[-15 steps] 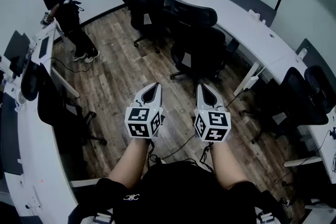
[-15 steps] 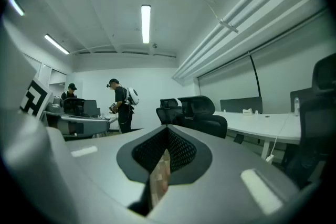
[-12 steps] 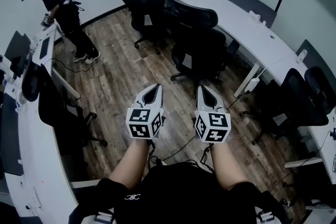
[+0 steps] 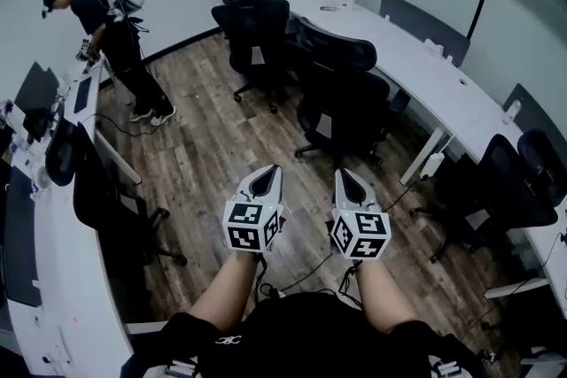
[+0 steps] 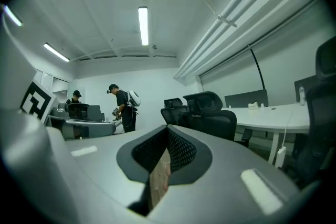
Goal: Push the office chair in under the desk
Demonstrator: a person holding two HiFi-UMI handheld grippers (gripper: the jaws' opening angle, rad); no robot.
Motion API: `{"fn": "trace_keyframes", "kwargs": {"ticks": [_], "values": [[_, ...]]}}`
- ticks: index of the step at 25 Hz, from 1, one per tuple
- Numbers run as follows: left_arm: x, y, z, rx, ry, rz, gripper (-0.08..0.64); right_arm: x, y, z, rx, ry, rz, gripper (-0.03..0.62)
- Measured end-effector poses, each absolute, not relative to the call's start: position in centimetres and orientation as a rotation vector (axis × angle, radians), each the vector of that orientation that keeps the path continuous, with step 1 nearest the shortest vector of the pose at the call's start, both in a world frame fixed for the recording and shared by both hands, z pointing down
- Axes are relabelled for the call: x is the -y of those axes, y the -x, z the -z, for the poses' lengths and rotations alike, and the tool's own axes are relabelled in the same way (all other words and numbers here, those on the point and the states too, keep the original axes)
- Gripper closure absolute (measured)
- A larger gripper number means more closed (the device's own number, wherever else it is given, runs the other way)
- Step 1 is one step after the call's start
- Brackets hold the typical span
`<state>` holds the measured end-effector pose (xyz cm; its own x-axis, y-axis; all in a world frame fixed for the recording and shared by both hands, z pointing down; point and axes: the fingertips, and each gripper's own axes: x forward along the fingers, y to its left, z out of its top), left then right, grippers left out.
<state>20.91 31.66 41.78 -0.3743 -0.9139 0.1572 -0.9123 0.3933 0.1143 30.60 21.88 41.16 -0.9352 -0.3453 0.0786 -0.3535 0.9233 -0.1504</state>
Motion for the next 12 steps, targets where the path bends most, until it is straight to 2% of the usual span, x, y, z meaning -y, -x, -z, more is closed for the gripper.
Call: {"fn": "trace_keyframes", "kwargs": {"ticks": [12], "values": [[-34.4, -14.6, -43.4, 2.413, -1.675, -0.023, 0.555, -24.8, -25.4, -42.3, 3.015, -0.621, -0.25, 0.584]]}}
